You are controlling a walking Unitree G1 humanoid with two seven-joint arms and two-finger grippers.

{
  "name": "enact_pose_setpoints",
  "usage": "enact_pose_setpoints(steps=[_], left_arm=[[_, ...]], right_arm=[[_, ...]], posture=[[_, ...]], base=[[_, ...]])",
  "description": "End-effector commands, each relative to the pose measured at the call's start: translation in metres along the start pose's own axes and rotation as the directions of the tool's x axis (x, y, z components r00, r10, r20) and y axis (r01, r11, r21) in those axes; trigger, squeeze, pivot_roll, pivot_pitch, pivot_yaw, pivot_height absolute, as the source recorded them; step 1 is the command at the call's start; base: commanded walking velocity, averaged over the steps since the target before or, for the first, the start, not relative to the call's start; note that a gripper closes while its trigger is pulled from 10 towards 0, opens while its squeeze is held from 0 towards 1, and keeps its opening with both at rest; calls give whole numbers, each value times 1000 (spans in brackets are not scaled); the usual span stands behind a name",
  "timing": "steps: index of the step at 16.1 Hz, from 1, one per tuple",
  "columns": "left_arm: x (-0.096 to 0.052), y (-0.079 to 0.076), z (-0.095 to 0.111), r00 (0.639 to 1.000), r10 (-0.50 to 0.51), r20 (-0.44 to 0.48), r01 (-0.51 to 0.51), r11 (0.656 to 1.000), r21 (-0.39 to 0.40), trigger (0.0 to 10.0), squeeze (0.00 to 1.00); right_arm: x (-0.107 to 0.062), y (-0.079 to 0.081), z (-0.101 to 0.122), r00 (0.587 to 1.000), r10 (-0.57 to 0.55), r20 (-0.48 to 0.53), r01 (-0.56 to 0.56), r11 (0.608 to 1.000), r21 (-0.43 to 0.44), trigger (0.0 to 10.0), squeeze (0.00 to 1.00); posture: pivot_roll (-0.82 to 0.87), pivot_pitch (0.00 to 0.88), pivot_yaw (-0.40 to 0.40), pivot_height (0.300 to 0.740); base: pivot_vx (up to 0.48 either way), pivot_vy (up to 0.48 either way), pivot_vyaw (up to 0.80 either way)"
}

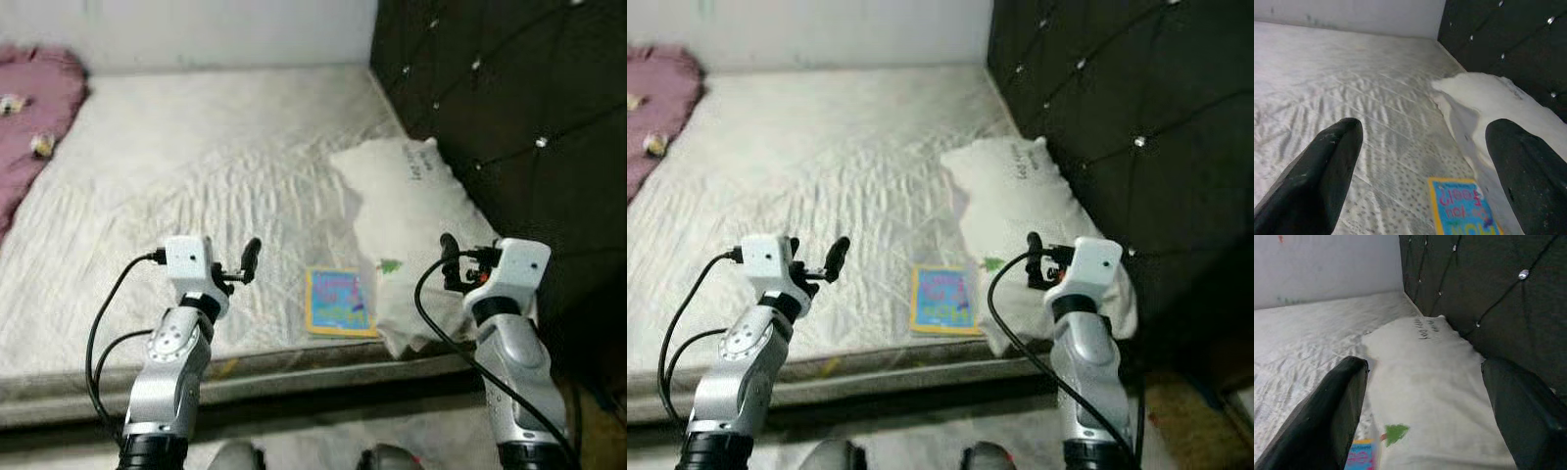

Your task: Clean up the room

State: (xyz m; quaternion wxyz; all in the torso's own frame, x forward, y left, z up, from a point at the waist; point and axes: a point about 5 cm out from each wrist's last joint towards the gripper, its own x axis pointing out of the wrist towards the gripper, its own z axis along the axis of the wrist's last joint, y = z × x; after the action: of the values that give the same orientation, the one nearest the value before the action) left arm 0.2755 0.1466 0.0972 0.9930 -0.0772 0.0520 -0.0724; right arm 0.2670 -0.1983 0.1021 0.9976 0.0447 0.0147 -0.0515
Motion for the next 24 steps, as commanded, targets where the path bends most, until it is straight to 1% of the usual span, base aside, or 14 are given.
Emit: enact_pose_setpoints(steps=[1, 5, 8, 9, 24], left_arm=[[-2, 12, 2, 999, 36, 0, -36, 999, 12, 10000, 0], [-1, 11, 3, 999, 43, 10, -43, 999, -5, 10000, 0], [0, 11, 5, 999, 43, 25, -43, 999, 3, 10000, 0], [0, 9, 6, 999, 19, 37, -19, 1000, -2, 10000, 0], [0, 9, 6, 999, 14, 34, -14, 1000, -9, 10000, 0]], right_arm=[[1, 10, 4, 999, 34, 13, -34, 999, 16, 10000, 0], [2, 11, 5, 999, 42, 10, -42, 999, 8, 10000, 0], [3, 11, 5, 999, 41, 8, -41, 999, 6, 10000, 0], [3, 11, 5, 999, 41, 8, -41, 999, 4, 10000, 0], [3, 11, 5, 999, 41, 6, -41, 999, 4, 10000, 0]], posture=[[-51, 31, 5, 740], [-55, 30, 3, 740], [-57, 29, 4, 740], [-58, 28, 5, 740], [-57, 29, 4, 740]], base=[[0, 480, 0], [0, 473, 0], [0, 0, 0], [0, 0, 0], [0, 0, 0]])
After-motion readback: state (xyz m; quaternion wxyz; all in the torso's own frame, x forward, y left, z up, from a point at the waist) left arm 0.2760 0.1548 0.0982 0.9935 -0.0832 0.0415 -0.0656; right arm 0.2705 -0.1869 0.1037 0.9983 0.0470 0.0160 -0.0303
